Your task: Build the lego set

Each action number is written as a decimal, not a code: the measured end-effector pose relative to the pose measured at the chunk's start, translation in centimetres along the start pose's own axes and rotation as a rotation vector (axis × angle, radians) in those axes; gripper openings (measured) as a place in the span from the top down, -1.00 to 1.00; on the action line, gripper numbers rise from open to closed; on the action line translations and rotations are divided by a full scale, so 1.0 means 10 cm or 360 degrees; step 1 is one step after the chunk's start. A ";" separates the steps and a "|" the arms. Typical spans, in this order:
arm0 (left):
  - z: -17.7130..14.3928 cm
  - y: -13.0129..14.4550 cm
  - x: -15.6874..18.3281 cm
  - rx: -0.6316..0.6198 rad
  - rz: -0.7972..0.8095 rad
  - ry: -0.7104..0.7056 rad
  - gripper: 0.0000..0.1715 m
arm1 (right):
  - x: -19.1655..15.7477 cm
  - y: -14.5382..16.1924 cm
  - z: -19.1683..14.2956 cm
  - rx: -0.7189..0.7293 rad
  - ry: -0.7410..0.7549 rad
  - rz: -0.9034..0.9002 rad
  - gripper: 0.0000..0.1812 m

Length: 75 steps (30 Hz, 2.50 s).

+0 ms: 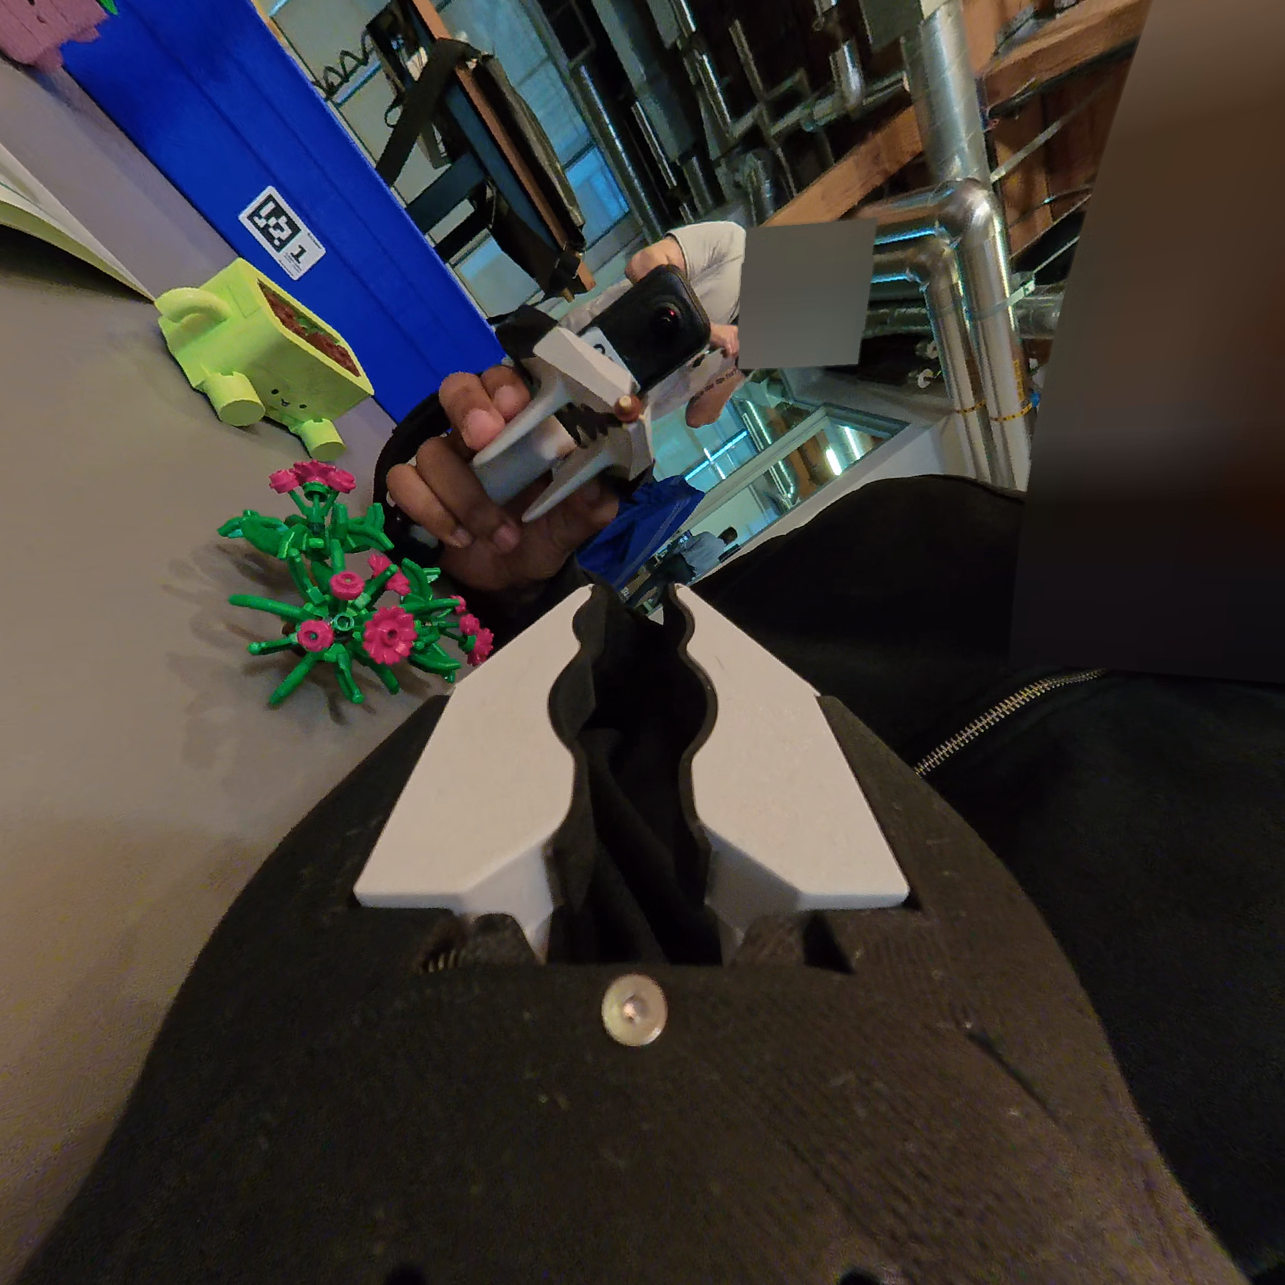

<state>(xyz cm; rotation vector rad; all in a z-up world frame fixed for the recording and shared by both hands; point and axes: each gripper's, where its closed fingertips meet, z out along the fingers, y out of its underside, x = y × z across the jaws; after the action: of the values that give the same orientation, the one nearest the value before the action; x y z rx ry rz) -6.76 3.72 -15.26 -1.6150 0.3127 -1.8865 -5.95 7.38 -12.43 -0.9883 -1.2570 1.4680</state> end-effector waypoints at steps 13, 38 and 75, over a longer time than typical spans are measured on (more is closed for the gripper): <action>-0.01 -0.03 -0.01 0.0028 -0.0009 -0.0001 0.83 | 0.06 -0.01 0.00 0.0026 0.0042 0.0025 1.00; 0.11 0.06 -0.57 -0.0729 0.1182 -0.1173 0.22 | 0.21 -0.14 -0.42 0.0101 0.0391 0.0022 1.00; 0.21 -0.08 -0.76 -0.0976 0.2145 -0.1757 0.57 | 0.17 -0.23 -0.63 0.0228 0.0412 0.0119 1.00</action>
<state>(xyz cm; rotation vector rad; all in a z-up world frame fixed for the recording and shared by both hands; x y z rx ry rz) -4.60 9.28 -20.45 -1.7527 1.1315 0.1802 0.01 10.60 -11.09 -1.0983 -0.9257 1.4139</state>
